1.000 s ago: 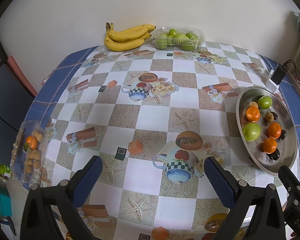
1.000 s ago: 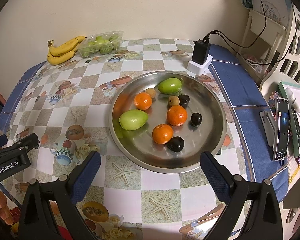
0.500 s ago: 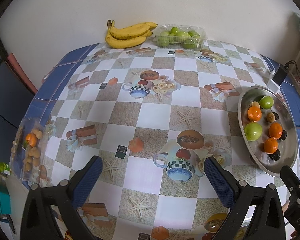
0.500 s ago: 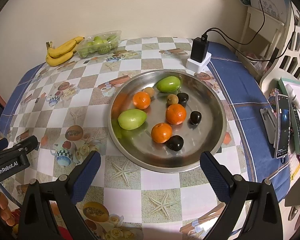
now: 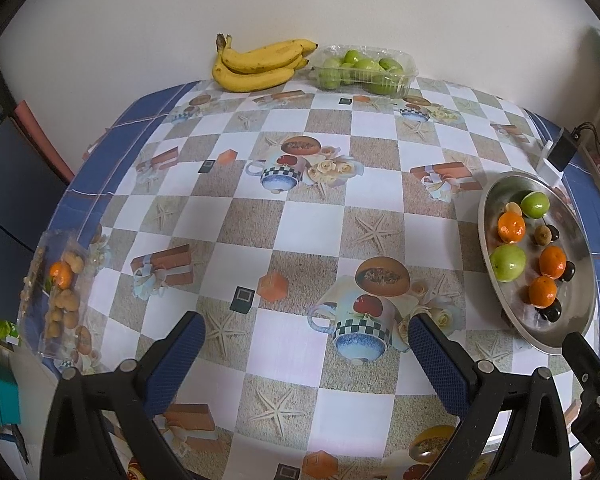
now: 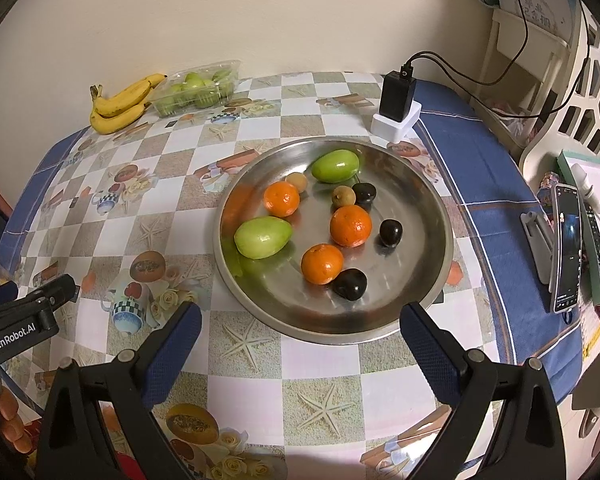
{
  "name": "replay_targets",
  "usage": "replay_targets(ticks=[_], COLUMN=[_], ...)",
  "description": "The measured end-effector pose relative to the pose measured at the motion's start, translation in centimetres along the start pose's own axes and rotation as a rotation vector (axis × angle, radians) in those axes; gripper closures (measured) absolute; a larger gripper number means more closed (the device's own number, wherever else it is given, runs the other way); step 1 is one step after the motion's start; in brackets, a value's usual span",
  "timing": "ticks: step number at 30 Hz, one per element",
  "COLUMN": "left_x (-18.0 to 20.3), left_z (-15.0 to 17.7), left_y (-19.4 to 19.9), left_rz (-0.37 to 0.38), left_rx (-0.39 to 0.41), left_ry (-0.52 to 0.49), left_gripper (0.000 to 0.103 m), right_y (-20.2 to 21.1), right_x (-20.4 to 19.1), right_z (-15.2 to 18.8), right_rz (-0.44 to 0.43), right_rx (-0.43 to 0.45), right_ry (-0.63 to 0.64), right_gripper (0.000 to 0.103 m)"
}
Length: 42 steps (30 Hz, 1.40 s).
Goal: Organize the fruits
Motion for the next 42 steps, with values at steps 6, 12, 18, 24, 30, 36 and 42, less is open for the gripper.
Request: replay_targets(ticks=[6, 12, 18, 24, 30, 36, 42], left_x=[-0.06, -0.22, -0.19, -0.18, -0.16, -0.15, -0.15], left_z=[0.1, 0.19, 0.2, 0.19, 0.2, 0.2, 0.18], left_y=[-0.05, -0.13, -0.14, -0.16, -0.14, -0.14, -0.14], left_rz=[0.0, 0.002, 0.001, 0.001, 0.001, 0.001, 0.002], left_rx=[-0.004, -0.008, -0.009, -0.008, -0.009, -0.008, -0.009], left_ry=[0.007, 0.013, 0.014, 0.014, 0.014, 0.013, 0.014], left_gripper=[0.0, 0.0, 0.0, 0.0, 0.0, 0.0, 0.0], right_y=[0.0, 0.0, 0.01, -0.03, -0.02, -0.01, -0.01], right_x=[0.1, 0.14, 0.13, 0.16, 0.17, 0.19, 0.17], right_z=[0.06, 0.11, 0.15, 0.08, 0.08, 0.07, 0.13], right_rz=[0.0, 0.001, 0.001, 0.0, 0.0, 0.0, -0.001], right_rx=[-0.001, -0.003, -0.003, -0.003, -0.003, -0.004, -0.004], right_ry=[-0.006, -0.014, -0.015, -0.014, -0.015, -0.015, -0.015], right_gripper=[0.004, 0.004, 0.004, 0.004, 0.004, 0.004, 0.004])
Point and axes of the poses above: each gripper's, at about its wrist camera, not at the fingertips, and y roughly against the way its jaws point, x to its right, z to its underside, the point moved 6 cm from there along -y, roughly the way its jaws point, and after that the axes turned 15 degrees about x, right-handed, at the moved point
